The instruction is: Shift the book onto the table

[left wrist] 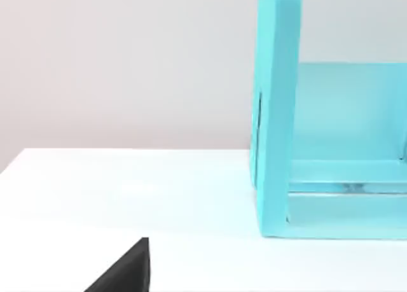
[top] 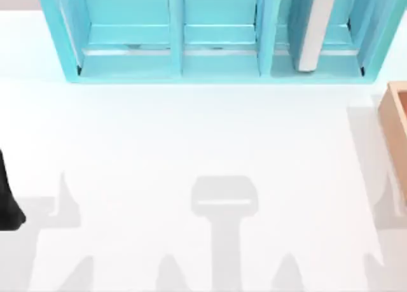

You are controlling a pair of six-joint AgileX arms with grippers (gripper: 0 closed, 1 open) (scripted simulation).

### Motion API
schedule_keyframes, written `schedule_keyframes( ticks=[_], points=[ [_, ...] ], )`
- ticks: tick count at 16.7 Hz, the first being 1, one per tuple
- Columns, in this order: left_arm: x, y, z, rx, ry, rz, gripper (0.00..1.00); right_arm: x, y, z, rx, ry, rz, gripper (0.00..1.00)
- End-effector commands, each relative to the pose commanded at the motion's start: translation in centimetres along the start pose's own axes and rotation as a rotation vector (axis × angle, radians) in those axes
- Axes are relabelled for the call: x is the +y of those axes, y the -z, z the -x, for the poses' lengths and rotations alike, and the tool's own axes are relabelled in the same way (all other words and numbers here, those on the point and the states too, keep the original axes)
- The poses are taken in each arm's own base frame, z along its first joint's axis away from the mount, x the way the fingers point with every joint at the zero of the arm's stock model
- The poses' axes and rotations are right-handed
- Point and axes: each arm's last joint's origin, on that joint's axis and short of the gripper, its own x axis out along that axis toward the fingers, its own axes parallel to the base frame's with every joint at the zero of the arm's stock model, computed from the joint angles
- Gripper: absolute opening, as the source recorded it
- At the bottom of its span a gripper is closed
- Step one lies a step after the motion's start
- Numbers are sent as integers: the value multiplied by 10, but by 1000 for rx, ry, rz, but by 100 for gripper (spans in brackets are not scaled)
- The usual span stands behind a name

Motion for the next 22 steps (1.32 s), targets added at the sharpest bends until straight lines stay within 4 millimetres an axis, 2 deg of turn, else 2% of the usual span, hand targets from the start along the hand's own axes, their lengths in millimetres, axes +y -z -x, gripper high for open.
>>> schedule_keyframes(
  ticks=[4,7,10,13,16,19,22],
  points=[
    [0,0,0,0,0,0,100,0,-7,-1,-15,5,-1,100],
    [0,0,0,0,0,0,100,2,-29,-7,-48,15,-5,100],
    [0,0,0,0,0,0,100,8,-54,-25,-55,21,-10,100],
    [0,0,0,0,0,0,100,20,-71,-60,-25,22,-12,100],
    [0,0,0,0,0,0,100,41,-70,-108,26,21,-7,100],
    [0,0,0,0,0,0,100,70,-49,-158,81,21,4,100],
    [0,0,0,0,0,0,100,101,-12,-199,119,24,14,100]
  ],
)
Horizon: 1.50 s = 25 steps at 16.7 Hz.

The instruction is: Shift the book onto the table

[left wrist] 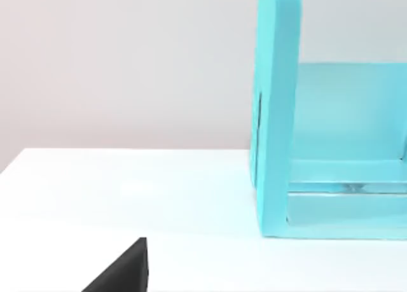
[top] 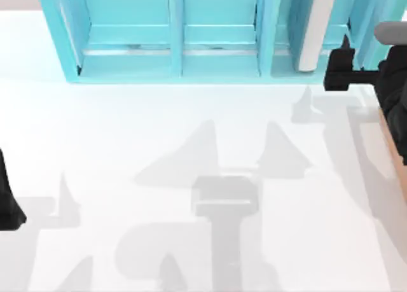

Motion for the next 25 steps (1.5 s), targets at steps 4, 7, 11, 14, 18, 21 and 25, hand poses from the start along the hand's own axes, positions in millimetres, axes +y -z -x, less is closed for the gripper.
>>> schedule_keyframes(
  ticks=[4,7,11,14,18,21,25],
  points=[
    [0,0,0,0,0,0,100,36,47,-38,10,7,-1,100],
    [0,0,0,0,0,0,100,52,68,-52,-8,11,-14,100],
    [0,0,0,0,0,0,100,57,74,-55,-17,13,-21,100],
    [0,0,0,0,0,0,100,55,74,-55,-13,16,-19,100],
    [0,0,0,0,0,0,100,57,74,-72,-16,13,-21,100],
    [0,0,0,0,0,0,100,60,74,-101,-17,13,-21,100],
    [0,0,0,0,0,0,100,58,73,-141,-18,13,-21,100]
  ],
)
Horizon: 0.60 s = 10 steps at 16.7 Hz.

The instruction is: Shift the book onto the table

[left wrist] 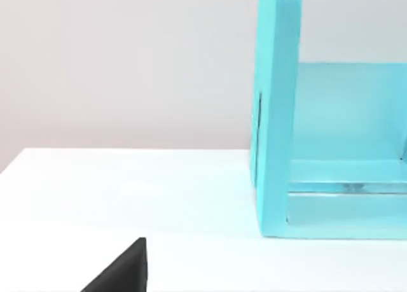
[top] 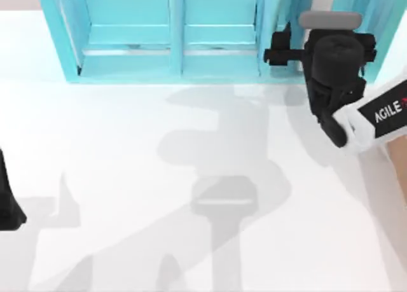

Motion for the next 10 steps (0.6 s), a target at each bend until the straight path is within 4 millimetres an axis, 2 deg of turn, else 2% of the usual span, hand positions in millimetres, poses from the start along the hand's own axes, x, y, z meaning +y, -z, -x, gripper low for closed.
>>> schedule_keyframes(
  ticks=[3,7,10],
  points=[
    [0,0,0,0,0,0,100,-2,0,-14,1,0,0,100],
    [0,0,0,0,0,0,100,-2,0,-14,1,0,0,100],
    [0,0,0,0,0,0,100,-2,0,-14,1,0,0,77]
  ],
)
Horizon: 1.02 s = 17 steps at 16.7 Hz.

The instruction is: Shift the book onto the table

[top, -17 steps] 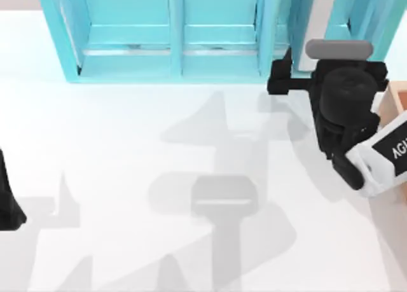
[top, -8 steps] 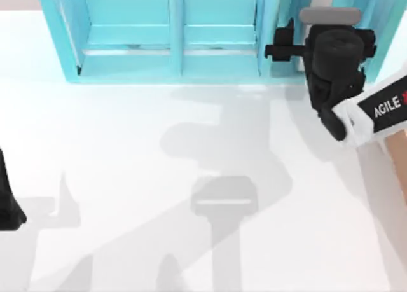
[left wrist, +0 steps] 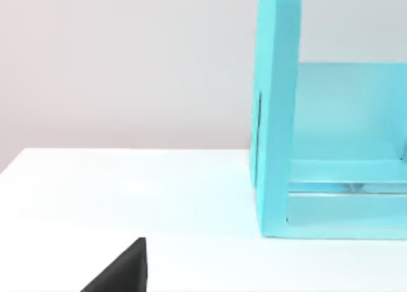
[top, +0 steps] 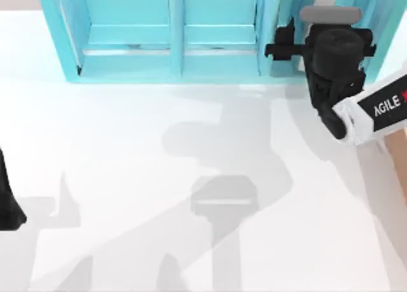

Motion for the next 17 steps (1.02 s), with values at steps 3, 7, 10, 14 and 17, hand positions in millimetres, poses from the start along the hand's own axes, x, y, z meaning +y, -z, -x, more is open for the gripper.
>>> schedule_keyframes(
  ticks=[3,7,10,14,17],
  points=[
    [0,0,0,0,0,0,100,0,0,0,0,0,0,55],
    [0,0,0,0,0,0,100,0,0,0,0,0,0,25],
    [0,0,0,0,0,0,100,0,0,0,0,0,0,2],
    [0,0,0,0,0,0,100,0,0,0,0,0,0,0],
    [0,0,0,0,0,0,100,0,0,0,0,0,0,0]
  ],
)
